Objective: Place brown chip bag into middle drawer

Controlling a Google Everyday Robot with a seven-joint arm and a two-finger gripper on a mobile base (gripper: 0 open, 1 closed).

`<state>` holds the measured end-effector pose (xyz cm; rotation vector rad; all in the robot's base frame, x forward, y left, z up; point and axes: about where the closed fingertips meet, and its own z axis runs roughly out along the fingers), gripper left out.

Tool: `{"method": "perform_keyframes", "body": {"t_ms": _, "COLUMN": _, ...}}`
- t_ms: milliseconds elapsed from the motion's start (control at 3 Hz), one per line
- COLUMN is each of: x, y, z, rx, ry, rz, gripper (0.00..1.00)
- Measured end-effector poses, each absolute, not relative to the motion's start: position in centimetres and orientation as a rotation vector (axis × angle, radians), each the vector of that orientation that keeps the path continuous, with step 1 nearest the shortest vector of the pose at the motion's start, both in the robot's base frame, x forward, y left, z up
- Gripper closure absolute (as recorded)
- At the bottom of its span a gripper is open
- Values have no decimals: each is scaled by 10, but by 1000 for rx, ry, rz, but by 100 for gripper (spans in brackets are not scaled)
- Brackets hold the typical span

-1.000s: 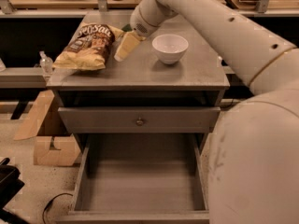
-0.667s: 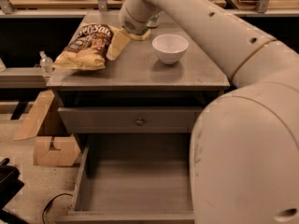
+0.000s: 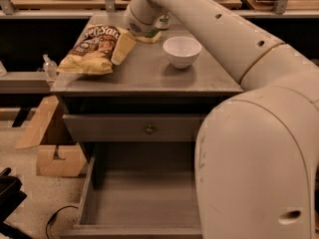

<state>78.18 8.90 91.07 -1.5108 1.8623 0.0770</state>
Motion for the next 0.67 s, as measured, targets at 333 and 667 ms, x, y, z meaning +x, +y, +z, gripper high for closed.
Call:
{"method": "perform_keyframes", "body": {"t_ms": 333, "x": 798, "y": 114, "z": 894, "rx": -1569, "ry": 1849, "rz": 126, "gripper": 0}}
{"method": "perform_keyframes", "body": {"t_ms": 667, "x": 812, "y": 149, "z": 906, "rx": -1637, "ry": 1880, "rz": 189, "gripper": 0}}
